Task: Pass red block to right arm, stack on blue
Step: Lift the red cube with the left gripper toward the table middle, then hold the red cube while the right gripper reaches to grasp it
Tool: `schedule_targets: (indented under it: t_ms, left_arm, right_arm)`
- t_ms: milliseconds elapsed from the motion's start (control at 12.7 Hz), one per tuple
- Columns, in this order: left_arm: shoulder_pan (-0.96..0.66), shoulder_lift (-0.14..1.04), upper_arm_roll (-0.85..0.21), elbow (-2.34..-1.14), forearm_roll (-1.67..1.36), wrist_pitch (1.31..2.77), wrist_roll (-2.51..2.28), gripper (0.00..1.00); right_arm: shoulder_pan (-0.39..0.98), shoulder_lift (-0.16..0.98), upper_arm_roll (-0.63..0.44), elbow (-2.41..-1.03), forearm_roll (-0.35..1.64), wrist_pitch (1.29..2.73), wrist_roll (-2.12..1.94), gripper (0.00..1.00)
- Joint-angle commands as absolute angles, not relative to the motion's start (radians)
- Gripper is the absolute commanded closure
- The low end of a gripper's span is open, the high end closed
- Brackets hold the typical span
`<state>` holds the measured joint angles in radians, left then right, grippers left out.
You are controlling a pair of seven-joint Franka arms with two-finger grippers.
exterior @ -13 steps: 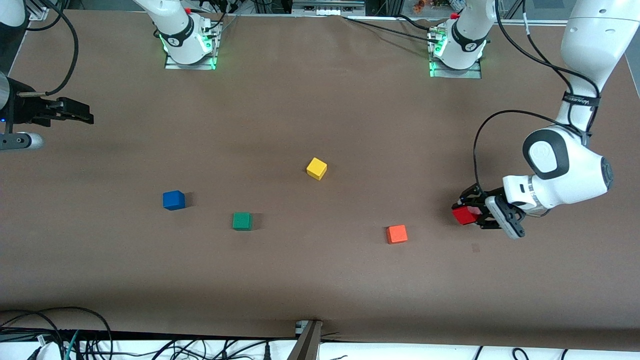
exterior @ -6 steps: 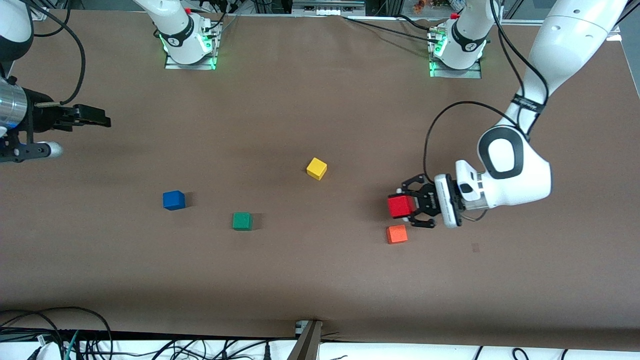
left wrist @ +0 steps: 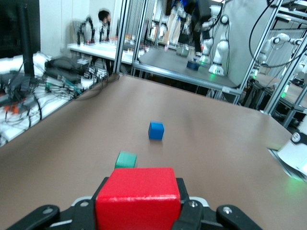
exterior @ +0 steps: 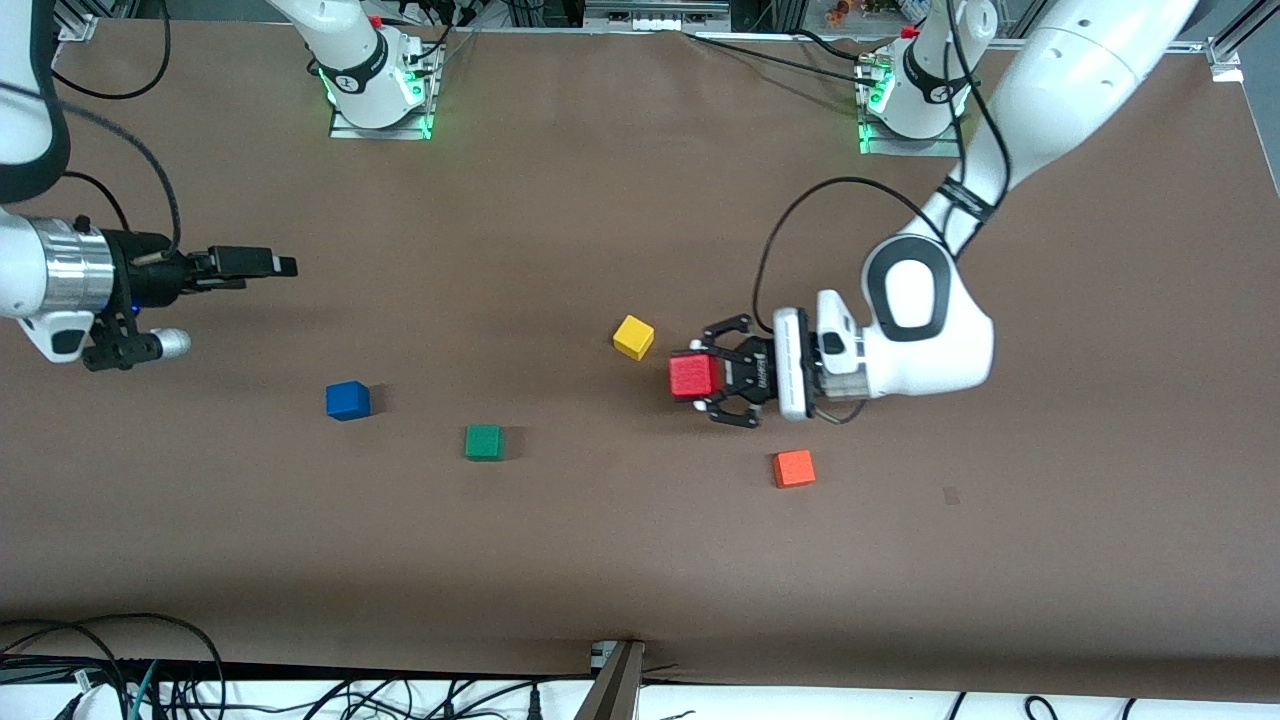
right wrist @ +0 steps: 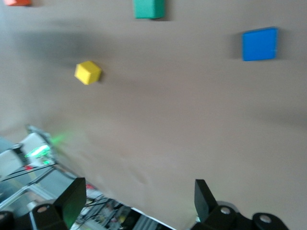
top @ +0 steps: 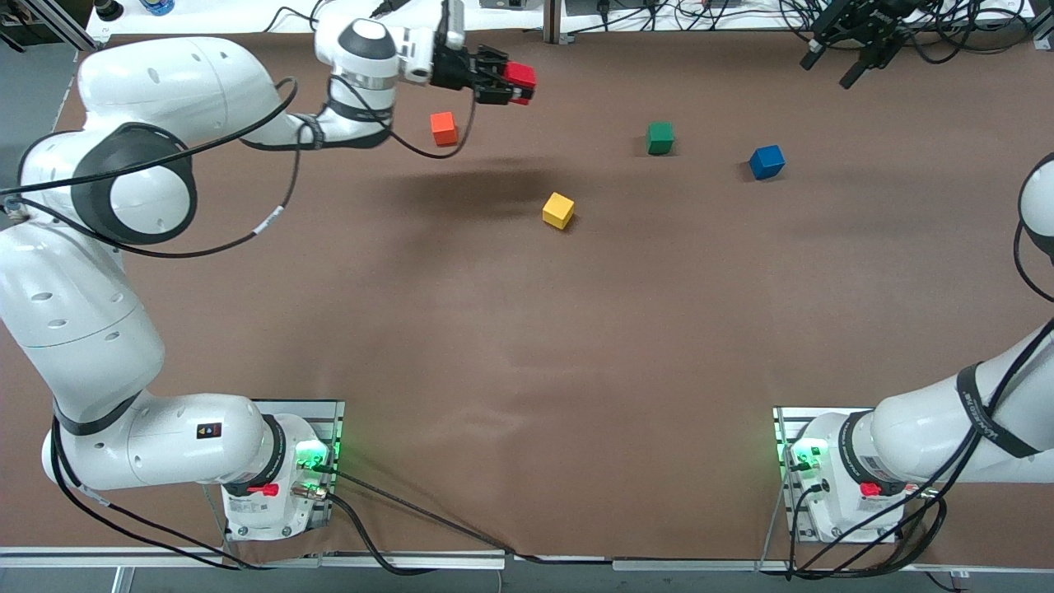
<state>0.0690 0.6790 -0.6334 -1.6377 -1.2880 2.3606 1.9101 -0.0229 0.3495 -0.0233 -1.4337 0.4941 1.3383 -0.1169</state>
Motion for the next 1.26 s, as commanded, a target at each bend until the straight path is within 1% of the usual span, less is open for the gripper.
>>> schedule_targets:
  t_ms: [0, 158, 316, 553, 632, 789, 947, 1184]
  left_arm:
    - [0.022, 0.695, -0.637, -1.626, -1.533, 2.373, 2.192, 1.00]
    - [-0.026, 0.727, -0.637, -1.623, -1.757, 2.372, 2.384, 1.00]
    - [-0.076, 0.749, -0.635, -1.615, -1.900, 2.372, 2.495, 1.00]
    - [-0.133, 0.753, -0.634, -1.608, -1.974, 2.375, 2.510, 1.00]
    - [-0.161, 0.753, -0.627, -1.586, -2.011, 2.379, 2.510, 1.00]
    - [-0.204, 0.778, -0.606, -1.543, -2.045, 2.405, 2.516, 1.00]
    - [-0.204, 0.776, -0.597, -1.539, -2.049, 2.407, 2.516, 1.00]
    - [-0.206, 0.776, -0.598, -1.531, -2.054, 2.408, 2.513, 1.00]
  right_arm:
    - [-0.038, 0.399, -0.020, -1.427, 0.647, 1.328, -0.149, 0.00]
    - [-0.040, 0.454, -0.020, -1.427, 0.773, 1.328, -0.158, 0.00]
    - [-0.038, 0.515, -0.020, -1.428, 0.891, 1.327, -0.202, 0.00]
    - [-0.037, 0.584, -0.020, -1.480, 1.095, 1.333, -0.221, 0.00]
    - [-0.034, 0.604, -0.020, -1.482, 1.136, 1.333, -0.233, 0.00]
    - [-0.028, 0.646, -0.012, -1.483, 1.166, 1.356, -0.239, 0.00]
    - [-0.006, 0.670, -0.011, -1.489, 1.242, 1.371, -0.267, 0.00]
    - [0.043, 0.670, -0.011, -1.505, 1.301, 1.425, -0.273, 0.00]
